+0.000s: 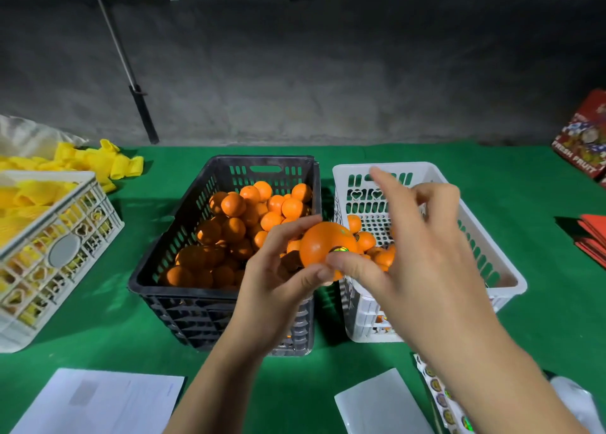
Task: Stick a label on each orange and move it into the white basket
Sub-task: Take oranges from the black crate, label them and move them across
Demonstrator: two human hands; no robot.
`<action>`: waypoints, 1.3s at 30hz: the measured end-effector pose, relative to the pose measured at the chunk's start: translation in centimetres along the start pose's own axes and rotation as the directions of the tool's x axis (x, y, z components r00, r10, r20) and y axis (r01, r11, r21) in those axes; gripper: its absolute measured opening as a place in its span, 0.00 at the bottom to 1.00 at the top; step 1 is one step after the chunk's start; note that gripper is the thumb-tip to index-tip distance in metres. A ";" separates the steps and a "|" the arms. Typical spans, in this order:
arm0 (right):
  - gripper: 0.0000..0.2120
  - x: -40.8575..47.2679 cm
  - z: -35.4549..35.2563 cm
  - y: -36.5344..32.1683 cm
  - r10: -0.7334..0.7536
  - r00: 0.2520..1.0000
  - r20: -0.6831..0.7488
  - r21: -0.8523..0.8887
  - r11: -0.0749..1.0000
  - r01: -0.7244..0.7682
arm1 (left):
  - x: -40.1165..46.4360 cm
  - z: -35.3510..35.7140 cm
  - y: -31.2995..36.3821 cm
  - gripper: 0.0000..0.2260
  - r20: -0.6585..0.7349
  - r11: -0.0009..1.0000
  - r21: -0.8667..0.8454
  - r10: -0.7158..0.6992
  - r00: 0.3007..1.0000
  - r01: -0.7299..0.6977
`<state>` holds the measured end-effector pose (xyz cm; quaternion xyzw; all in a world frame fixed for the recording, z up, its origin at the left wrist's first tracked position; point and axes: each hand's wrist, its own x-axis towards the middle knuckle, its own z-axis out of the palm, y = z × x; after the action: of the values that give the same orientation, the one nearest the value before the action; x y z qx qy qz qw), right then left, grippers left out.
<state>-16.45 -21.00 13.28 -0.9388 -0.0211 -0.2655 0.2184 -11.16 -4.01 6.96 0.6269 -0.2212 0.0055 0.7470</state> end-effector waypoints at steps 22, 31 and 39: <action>0.28 1.1 4.0 -1.9 0.231 0.913 0.337 0.930 0.065 -0.361 | 1.4 3.8 2.6 0.21 -0.120 0.894 -0.438 -0.166 0.979 0.097; 0.15 0.6 5.6 -0.8 0.300 0.901 0.314 0.897 0.217 -0.385 | 0.5 5.1 1.4 0.25 -0.163 0.930 -0.353 -0.167 0.972 0.101; 0.19 0.1 8.5 2.1 0.379 0.904 0.196 0.822 0.439 -0.363 | 0.9 5.7 -2.5 0.11 -0.076 0.970 -0.099 -0.230 0.970 0.222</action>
<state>-11.89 -19.29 6.04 -0.6932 0.0612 -0.1752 0.6964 -11.51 -10.10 5.59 0.6131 -0.1155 -0.0624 0.7790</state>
